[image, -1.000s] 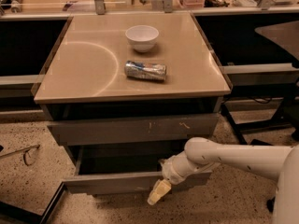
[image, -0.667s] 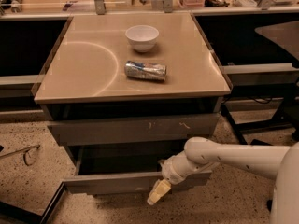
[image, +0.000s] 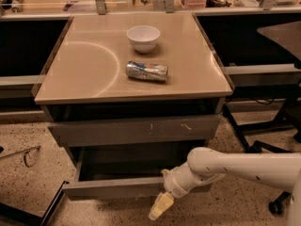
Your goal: Open middle drawer
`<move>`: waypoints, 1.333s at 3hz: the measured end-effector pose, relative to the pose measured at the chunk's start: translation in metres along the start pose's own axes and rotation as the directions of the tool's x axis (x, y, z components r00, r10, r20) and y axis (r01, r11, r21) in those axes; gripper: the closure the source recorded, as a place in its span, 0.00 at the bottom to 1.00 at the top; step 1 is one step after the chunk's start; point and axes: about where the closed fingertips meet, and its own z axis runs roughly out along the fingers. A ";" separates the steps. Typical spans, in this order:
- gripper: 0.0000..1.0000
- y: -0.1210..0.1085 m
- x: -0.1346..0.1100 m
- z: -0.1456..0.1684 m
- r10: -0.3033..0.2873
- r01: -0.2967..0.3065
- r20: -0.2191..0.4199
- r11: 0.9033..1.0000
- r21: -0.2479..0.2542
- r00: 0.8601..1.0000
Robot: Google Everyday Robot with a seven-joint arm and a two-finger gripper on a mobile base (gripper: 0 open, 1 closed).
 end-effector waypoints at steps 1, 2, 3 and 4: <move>0.00 0.050 0.019 -0.012 0.039 -0.039 -0.026 0.999 0.004 0.999; 0.00 0.050 0.019 -0.012 0.039 -0.039 -0.026 0.999 0.004 0.999; 0.00 0.057 0.020 -0.005 0.038 -0.039 -0.039 0.999 -0.021 0.999; 0.00 0.077 0.026 -0.005 0.059 -0.060 -0.044 0.998 -0.027 0.997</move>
Offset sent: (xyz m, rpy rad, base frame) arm -0.0764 -0.0162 0.0193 -0.0375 0.0397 -0.0510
